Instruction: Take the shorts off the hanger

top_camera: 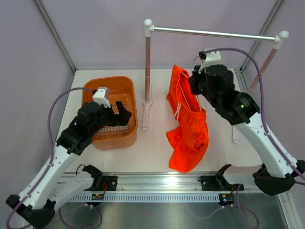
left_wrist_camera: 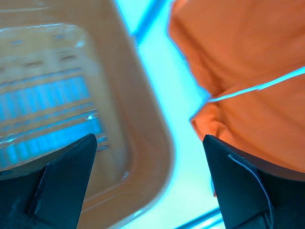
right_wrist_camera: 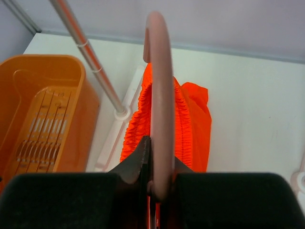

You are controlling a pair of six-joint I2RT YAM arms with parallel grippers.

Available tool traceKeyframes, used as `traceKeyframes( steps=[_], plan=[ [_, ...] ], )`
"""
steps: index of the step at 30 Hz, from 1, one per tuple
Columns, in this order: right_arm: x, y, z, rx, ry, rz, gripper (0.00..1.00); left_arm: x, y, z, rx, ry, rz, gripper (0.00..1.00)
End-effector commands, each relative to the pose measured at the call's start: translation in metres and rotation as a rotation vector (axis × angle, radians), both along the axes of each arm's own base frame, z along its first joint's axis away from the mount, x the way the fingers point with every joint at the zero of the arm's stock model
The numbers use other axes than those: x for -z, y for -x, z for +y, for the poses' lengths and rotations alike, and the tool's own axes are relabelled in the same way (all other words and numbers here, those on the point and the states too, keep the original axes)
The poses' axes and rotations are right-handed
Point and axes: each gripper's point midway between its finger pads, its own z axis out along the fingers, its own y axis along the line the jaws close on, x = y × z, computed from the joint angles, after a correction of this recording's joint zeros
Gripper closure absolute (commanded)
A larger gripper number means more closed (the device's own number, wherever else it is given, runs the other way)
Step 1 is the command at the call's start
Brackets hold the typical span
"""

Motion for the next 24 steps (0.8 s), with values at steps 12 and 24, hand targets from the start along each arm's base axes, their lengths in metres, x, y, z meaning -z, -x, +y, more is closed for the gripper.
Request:
traceKeyframes(
  steps=[12, 24],
  plan=[
    [0.037, 0.079, 0.028, -0.048, -0.1, 0.097, 1.0, -0.098, -0.025, -0.149, 0.14, 0.101, -0.211, 0.05],
    [0.046, 0.093, 0.028, 0.008, -0.052, 0.104, 1.0, -0.068, -0.039, -0.197, 0.14, 0.038, -0.177, 0.1]
  ],
)
